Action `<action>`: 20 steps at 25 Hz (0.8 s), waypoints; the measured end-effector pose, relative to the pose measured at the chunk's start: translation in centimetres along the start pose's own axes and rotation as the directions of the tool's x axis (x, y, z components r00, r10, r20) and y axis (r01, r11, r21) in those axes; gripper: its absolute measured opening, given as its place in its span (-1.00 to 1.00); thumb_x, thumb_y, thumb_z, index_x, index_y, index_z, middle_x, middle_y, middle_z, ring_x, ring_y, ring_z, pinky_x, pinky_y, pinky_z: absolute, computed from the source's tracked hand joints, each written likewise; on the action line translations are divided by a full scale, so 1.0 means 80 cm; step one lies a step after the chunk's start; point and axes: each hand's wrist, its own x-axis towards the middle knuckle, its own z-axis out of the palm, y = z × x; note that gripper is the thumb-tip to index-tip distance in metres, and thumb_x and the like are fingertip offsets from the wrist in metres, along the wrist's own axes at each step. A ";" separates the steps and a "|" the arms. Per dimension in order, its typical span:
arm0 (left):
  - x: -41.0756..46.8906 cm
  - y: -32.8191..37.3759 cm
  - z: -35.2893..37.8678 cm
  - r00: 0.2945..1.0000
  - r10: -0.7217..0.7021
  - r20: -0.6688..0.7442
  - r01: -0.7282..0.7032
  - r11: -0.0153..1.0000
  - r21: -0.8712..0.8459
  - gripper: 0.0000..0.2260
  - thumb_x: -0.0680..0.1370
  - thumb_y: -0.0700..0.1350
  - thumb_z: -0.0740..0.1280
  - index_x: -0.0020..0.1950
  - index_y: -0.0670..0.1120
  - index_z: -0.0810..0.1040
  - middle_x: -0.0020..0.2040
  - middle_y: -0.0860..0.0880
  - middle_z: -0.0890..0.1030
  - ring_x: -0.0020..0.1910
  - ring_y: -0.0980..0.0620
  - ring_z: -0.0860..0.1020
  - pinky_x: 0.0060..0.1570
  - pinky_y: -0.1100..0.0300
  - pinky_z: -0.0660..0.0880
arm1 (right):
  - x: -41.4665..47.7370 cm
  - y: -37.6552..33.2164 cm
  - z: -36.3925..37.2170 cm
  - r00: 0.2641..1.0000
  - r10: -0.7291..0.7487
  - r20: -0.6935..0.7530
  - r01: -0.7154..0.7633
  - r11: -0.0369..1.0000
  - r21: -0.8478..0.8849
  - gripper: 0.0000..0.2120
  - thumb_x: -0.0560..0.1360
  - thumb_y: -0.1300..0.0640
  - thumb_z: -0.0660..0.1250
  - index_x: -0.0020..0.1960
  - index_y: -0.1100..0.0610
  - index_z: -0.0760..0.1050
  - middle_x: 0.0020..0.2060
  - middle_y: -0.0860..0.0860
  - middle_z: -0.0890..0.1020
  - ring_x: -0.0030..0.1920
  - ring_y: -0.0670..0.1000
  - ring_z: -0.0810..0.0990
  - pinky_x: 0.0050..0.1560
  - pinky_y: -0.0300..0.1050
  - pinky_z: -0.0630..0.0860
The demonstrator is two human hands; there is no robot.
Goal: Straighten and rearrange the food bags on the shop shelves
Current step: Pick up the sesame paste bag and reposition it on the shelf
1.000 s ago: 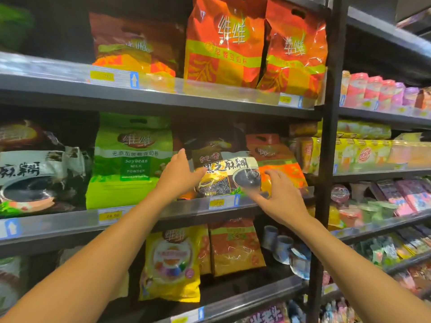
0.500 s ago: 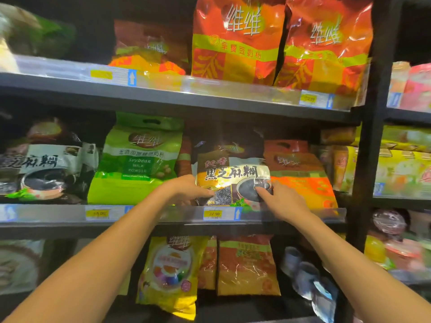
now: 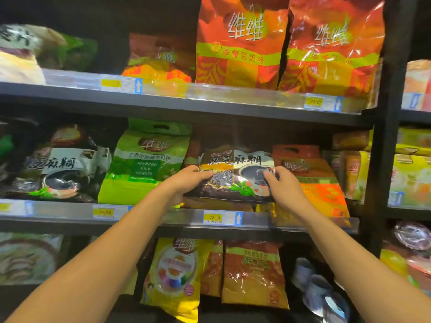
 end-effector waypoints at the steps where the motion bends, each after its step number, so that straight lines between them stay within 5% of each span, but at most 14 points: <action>1: -0.007 0.004 0.001 1.000 -0.018 0.016 0.018 0.999 -0.047 -0.37 0.42 0.26 0.50 0.36 -0.05 0.50 0.38 -0.09 0.52 0.30 -0.13 0.57 0.15 -0.24 0.63 | -0.001 -0.006 -0.002 1.000 0.006 -0.011 -0.006 0.999 0.040 -0.75 0.70 -0.05 0.18 0.04 0.12 0.49 -0.19 -0.07 0.53 -0.16 -0.02 0.52 -0.31 -0.12 0.33; 3: -0.014 0.006 0.001 0.997 -0.038 0.067 0.048 0.988 -0.144 -0.55 0.53 0.13 0.49 0.33 -0.05 0.54 0.35 -0.10 0.54 0.30 -0.15 0.58 0.02 -0.23 0.68 | -0.007 -0.010 -0.006 1.000 0.020 -0.017 -0.018 0.995 0.101 -0.74 0.70 -0.03 0.17 0.09 0.14 0.50 -0.17 -0.06 0.54 -0.16 -0.05 0.52 -0.29 -0.13 0.36; 7: -0.031 -0.004 0.004 0.997 -0.025 0.074 0.035 0.991 -0.130 -0.24 0.33 0.16 0.66 0.44 -0.01 0.46 0.37 -0.09 0.59 0.33 -0.13 0.59 0.09 -0.22 0.67 | -0.028 0.001 -0.013 0.999 0.044 0.014 -0.046 0.987 0.156 -0.74 0.70 -0.02 0.19 0.05 0.15 0.50 -0.07 0.07 0.61 -0.08 0.05 0.61 -0.15 0.08 0.53; 10: -0.051 -0.005 0.014 0.996 0.086 -0.014 -0.087 0.984 -0.152 -0.54 0.52 -0.07 0.56 0.36 -0.04 0.49 0.19 -0.08 0.72 0.16 -0.13 0.71 0.21 -0.20 0.63 | -0.044 0.000 -0.022 0.996 0.079 0.047 -0.089 0.957 0.275 -0.74 0.70 -0.03 0.21 0.11 0.17 0.51 0.04 0.13 0.65 0.02 0.08 0.67 0.01 0.13 0.62; 13: -0.078 -0.008 0.018 0.987 0.161 -0.029 -0.164 0.972 -0.172 -0.54 0.55 -0.19 0.51 0.40 0.01 0.48 0.15 -0.08 0.74 0.13 -0.12 0.72 0.19 -0.10 0.63 | -0.059 -0.011 -0.035 0.966 0.175 0.192 -0.250 0.826 0.506 -0.73 0.67 -0.07 0.26 0.09 0.13 0.56 0.03 0.11 0.72 -0.03 0.03 0.71 0.05 0.00 0.62; 16: -0.105 -0.025 0.021 0.982 0.189 -0.010 -0.186 0.955 -0.230 -0.50 0.55 -0.25 0.48 0.40 0.10 0.45 0.16 -0.11 0.74 0.12 -0.15 0.72 0.08 -0.01 0.63 | -0.077 -0.017 -0.050 0.873 0.206 0.442 -0.454 0.675 0.582 -0.62 0.59 -0.22 0.32 0.15 0.07 0.64 0.01 0.07 0.78 0.05 0.13 0.75 0.22 0.10 0.58; 20: -0.133 -0.063 0.022 0.979 0.205 -0.016 -0.201 0.939 -0.279 -0.43 0.53 -0.30 0.48 0.41 0.15 0.42 0.13 -0.12 0.75 0.11 -0.16 0.73 0.04 0.01 0.66 | -0.105 -0.017 -0.048 0.870 0.156 0.467 -0.468 0.560 0.684 -0.64 0.60 -0.17 0.33 0.18 0.07 0.66 0.06 0.07 0.77 0.04 0.10 0.76 0.11 0.01 0.61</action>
